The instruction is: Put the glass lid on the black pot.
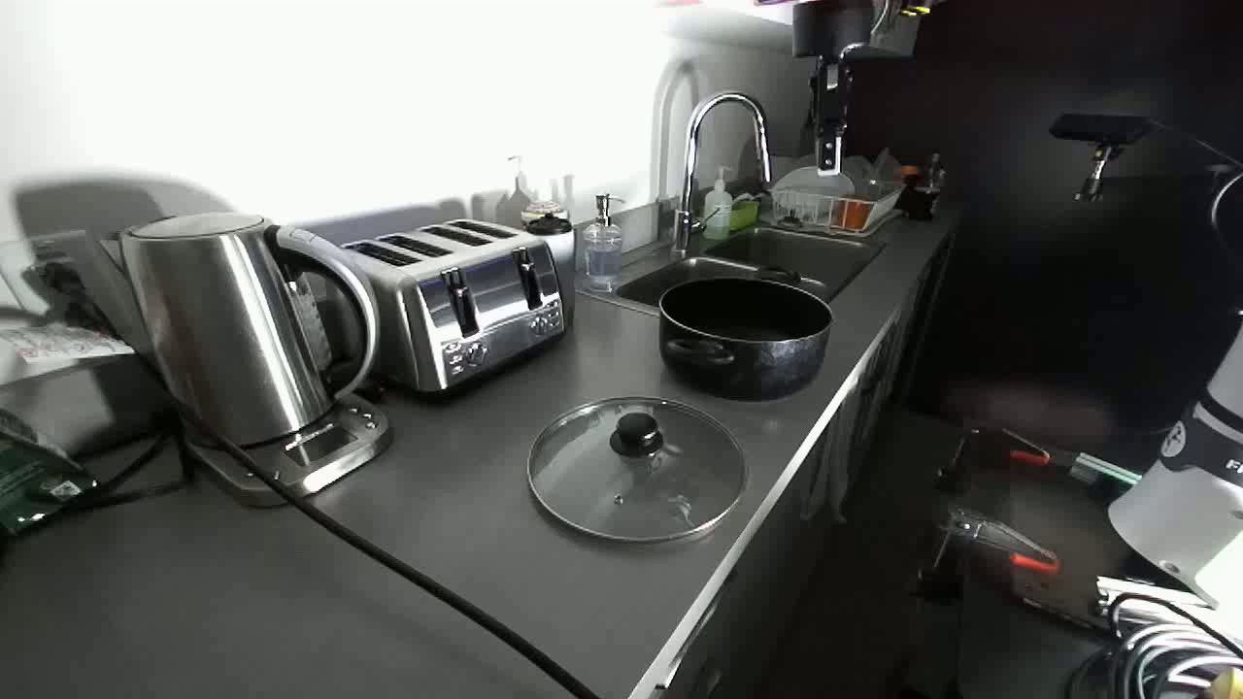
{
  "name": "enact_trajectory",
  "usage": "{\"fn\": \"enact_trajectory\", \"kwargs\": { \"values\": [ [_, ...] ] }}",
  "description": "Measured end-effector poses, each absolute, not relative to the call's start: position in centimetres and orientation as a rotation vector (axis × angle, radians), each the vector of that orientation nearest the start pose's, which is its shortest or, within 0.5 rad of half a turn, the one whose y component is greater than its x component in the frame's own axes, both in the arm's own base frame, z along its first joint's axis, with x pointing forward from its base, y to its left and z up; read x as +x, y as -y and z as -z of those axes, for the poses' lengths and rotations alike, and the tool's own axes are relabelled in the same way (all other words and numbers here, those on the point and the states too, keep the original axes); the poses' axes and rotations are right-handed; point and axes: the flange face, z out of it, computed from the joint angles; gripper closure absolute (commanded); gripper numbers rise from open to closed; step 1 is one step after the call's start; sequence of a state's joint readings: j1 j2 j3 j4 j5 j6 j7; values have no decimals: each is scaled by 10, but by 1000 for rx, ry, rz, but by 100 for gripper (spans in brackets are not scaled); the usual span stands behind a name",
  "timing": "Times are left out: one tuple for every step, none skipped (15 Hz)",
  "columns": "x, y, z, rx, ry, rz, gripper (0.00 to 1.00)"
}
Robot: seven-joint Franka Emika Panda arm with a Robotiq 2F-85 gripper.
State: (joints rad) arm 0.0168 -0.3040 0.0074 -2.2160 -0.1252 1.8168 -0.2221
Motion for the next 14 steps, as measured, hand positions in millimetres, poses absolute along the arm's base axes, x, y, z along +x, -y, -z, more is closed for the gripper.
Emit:
{"fn": "enact_trajectory", "kwargs": {
  "values": [
    [451, -1, -494, -3217, 457, -172, 0],
    [451, -1, -495, -3217, 457, -172, 0],
    [451, -1, -494, -3217, 457, -172, 0],
    [451, -1, -495, -3217, 457, -172, 0],
    [451, -1, -495, -3217, 457, -172, 0],
    [451, -1, -495, -3217, 457, -172, 0],
    [451, -1, -494, -3217, 457, -172, 0],
    [452, -1, -494, -3217, 457, -173, 0],
    [452, -2, -494, -3217, 461, -171, 0],
    [453, -4, -493, -3216, 470, -168, 0],
    [454, -7, -491, -3215, 486, -168, 0],
    [456, -12, -488, -3212, 512, -170, 0],
    [458, -18, -485, -3209, 544, -171, 0],
    [461, -24, -481, -3205, 580, -172, 0]
  ]
}}
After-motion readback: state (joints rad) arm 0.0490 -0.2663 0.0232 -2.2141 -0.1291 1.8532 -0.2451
